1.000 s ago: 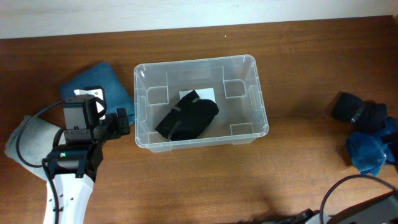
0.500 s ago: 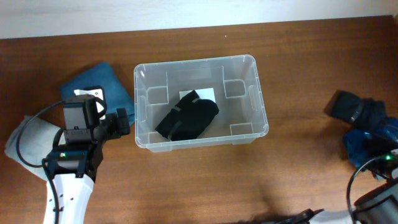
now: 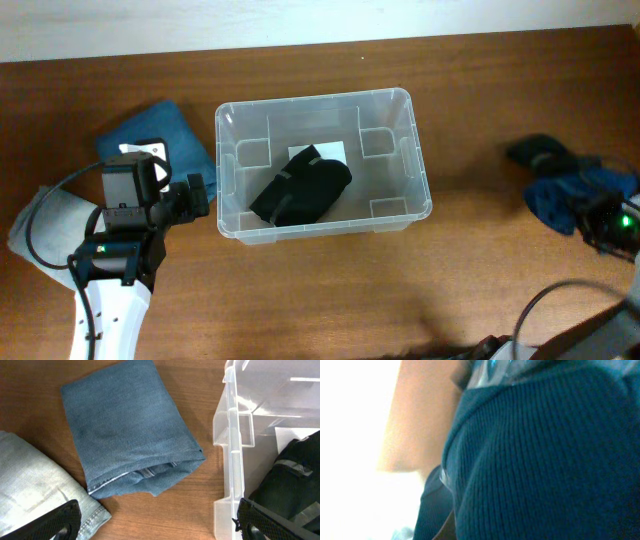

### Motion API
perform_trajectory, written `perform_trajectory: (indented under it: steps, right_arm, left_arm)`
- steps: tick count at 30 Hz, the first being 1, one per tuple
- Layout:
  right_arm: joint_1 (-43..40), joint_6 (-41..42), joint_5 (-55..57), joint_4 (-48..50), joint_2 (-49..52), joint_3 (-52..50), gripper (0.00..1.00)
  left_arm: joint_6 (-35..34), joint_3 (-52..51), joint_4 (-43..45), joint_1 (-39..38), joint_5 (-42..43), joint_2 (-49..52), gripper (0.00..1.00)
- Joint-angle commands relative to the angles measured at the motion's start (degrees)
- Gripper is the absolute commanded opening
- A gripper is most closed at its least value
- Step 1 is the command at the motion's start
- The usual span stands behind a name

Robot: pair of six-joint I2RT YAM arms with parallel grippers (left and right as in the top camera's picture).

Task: Pack container
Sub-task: 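Grasp the dark-teal folded garment with the right gripper, then place the teal garment into the bin's right half, release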

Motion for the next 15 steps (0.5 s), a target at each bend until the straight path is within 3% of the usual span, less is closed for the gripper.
perform_trajectory:
  steps: [1,5,10,15]
  right_arm:
    - [11.87,-3.23,-5.60,-4.31,-9.68,9.03,0.04]
    - [30.14,-3.23,-1.73,-3.13,-13.60,11.82,0.04]
    - [49.90,-6.49,9.27,-3.04,-9.20,11.72,0.04]
    - [60.59,-8.09,16.06,-2.75,0.68,11.72,0.04]
  left_arm:
    - [-0.48,1.29,0.15,-0.13,-0.63,0.15,0.99]
    - [-0.50,1.29,0.13,-0.13,-0.63,0.15,0.99]
    - [-0.48,1.29,0.11,-0.13,-0.63,0.15,1.00]
    - [-0.48,1.29,0.11,-0.13,-0.63,0.15,0.99]
